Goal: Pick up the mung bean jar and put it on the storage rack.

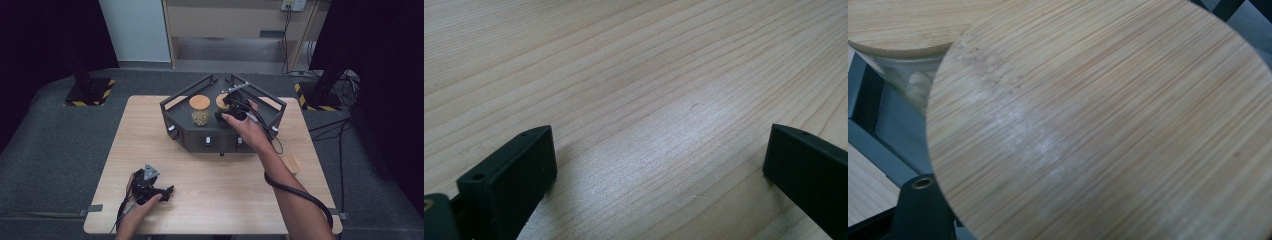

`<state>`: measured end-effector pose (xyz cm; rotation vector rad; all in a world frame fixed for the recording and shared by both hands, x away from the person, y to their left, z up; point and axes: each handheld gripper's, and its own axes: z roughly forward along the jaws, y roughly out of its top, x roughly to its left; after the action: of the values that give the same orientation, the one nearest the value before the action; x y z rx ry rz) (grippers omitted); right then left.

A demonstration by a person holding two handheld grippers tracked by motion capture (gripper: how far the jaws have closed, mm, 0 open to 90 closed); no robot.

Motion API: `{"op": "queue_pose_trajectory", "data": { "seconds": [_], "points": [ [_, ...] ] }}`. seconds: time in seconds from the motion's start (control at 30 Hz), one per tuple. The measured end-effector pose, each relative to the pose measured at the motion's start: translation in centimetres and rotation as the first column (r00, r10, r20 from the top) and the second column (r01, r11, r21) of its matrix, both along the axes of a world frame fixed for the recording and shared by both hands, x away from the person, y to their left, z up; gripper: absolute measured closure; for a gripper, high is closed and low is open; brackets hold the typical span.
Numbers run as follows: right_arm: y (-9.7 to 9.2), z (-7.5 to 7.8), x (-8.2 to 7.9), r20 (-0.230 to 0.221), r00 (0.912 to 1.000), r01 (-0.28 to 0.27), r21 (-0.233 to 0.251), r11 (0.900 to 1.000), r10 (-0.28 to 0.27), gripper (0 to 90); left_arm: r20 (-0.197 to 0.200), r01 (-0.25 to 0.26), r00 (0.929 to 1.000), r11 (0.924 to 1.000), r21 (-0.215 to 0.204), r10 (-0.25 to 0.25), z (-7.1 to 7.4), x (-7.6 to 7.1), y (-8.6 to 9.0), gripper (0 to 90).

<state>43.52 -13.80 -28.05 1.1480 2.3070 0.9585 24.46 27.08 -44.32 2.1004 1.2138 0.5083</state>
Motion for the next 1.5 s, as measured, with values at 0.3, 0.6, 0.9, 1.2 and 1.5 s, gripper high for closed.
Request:
{"op": "queue_pose_trajectory", "data": {
  "seconds": [0.3,0.6,0.9,1.2,1.5],
  "points": [
    [-0.2,-0.4,0.4,-0.014,0.9998,0.011,0.003,0.9999,-0.011,25.1,0.001,0.0,1.0,1.0,0.0,0.0,0.0,0.0,0.0,0.0],
    [-0.1,-0.7,0.5,-0.02,0.9997,0.011,0.009,0.9999,-0.011,25.1,0.0,0.0,1.0,1.0,0.0,0.0,0.0,0.0,0.0,0.0],
    [-0.2,-1.1,0.7,-0.029,0.9995,0.015,0.014,0.9998,-0.015,25.1,0.0,0.0,1.0,1.0,0.0,0.0,0.0,0.0,0.0,0.0],
    [-0.2,-1.2,0.9,-0.037,0.9993,0.011,0.018,0.9998,-0.01,25.1,0.0,0.0,1.0,1.0,0.0,0.0,0.0,0.0,0.0,0.0],
    [-0.1,-1.4,1.0,-0.045,0.999,0.008,0.021,0.9997,-0.007,25.0,0.0,0.0,1.0,1.0,0.0,0.0,0.0,0.0,0.0,0.0]
  ]
}}
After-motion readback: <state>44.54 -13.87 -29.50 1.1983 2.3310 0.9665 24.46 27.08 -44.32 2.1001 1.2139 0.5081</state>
